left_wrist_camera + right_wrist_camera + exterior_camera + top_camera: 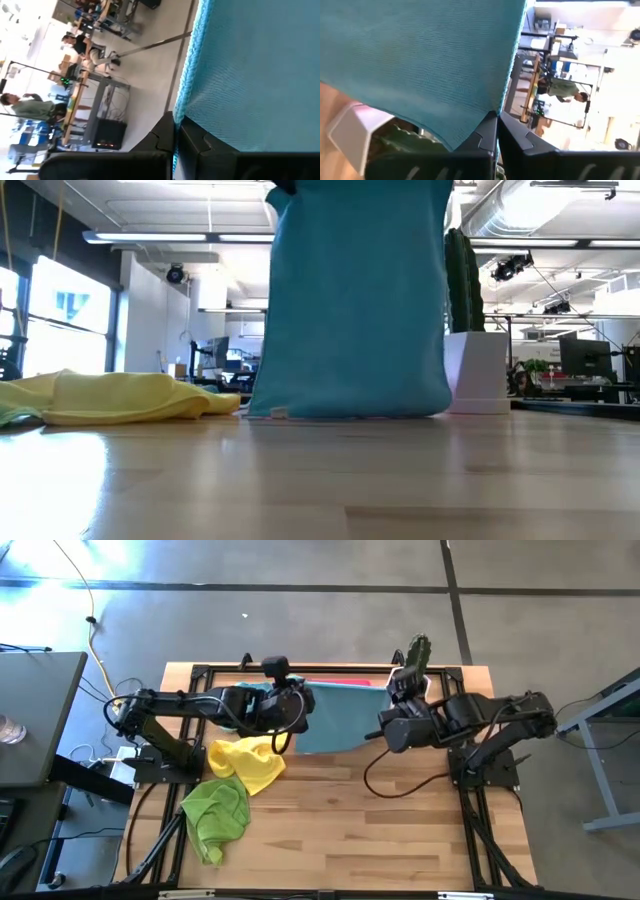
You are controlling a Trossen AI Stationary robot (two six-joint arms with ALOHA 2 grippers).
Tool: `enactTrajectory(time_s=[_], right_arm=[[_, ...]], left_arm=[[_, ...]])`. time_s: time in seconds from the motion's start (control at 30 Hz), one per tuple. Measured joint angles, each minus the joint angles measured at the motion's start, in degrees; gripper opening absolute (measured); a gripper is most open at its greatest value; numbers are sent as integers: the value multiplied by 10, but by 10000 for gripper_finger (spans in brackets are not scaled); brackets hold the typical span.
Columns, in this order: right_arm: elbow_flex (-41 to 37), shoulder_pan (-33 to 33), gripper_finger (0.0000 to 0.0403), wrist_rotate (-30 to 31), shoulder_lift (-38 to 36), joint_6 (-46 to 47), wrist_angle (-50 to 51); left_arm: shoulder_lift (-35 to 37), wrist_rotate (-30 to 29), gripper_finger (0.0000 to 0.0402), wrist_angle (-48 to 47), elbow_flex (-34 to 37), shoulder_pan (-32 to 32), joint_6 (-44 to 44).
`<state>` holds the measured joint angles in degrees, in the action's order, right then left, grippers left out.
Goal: Fold microfiber towels
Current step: Fold the bottom blue microfiber cloth
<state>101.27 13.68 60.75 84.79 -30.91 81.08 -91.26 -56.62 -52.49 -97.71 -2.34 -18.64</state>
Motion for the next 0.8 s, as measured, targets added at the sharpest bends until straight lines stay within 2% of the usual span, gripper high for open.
enactTrajectory(time_s=[0.13, 0.23, 0.37, 0.5, 0.6, 0.8], right_arm=[[0, 1, 0, 13, 0, 6, 1], [0, 12, 0, -26, 0, 59, 4], [0, 35, 0, -156, 8, 163, 29], [0, 65, 0, -312, 34, 290, 72], [0, 92, 0, -406, 66, 371, 78], [0, 154, 0, -524, 142, 438, 68]], left_arm=[[0, 2, 0, -3, 0, 14, 1], [0, 27, 0, -10, 0, 37, 28], [0, 114, 0, -31, 0, 79, 107], [-3, 247, 0, -55, 0, 121, 232], [-21, 333, 0, -64, 0, 162, 320], [-101, 368, 0, -56, 0, 247, 422]])
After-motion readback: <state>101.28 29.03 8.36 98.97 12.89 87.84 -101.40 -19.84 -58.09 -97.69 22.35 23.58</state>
